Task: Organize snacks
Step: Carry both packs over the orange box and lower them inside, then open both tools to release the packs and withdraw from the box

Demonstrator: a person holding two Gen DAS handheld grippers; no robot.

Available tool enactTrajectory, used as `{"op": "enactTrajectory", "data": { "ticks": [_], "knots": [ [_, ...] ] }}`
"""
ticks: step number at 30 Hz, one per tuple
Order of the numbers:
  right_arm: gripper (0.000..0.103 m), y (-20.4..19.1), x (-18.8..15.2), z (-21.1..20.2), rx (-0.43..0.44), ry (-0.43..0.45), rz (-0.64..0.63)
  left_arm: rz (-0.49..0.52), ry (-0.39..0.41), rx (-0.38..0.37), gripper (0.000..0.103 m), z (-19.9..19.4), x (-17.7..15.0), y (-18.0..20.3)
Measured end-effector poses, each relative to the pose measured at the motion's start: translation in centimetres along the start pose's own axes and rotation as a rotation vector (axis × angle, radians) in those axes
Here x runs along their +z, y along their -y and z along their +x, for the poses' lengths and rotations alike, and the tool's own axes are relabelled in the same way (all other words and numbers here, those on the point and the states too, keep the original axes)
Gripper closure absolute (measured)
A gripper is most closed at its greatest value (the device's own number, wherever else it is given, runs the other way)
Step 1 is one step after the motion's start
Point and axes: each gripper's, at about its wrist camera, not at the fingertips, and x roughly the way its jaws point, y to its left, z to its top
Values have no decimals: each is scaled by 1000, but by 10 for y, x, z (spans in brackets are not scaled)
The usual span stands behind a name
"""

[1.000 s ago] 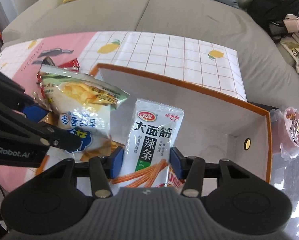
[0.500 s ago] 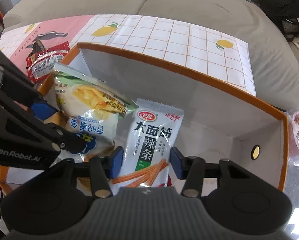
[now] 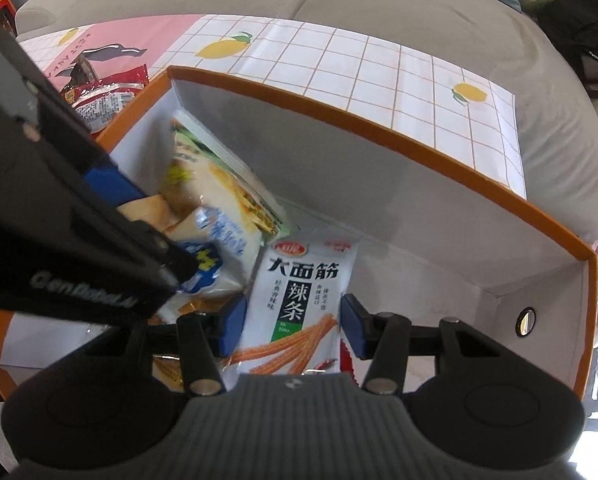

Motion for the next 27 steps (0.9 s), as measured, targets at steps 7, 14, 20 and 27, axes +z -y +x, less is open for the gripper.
{"op": "enactTrajectory", "data": {
  "ticks": [7, 14, 20, 27],
  "knots": [
    [39, -8, 3, -7, -17, -13, -7, 16, 29, 8, 31, -7, -5, 4],
    [13, -20, 9, -27, -66, -27, -39, 22, 75, 27, 24, -33, -13, 4],
    [11, -25, 11, -54, -87, -11, 2, 1, 121, 1, 24, -59, -28, -3],
    [9, -45, 2, -89, -133, 68, 35, -41, 208, -11, 23, -89, -59, -22]
  ]
}}
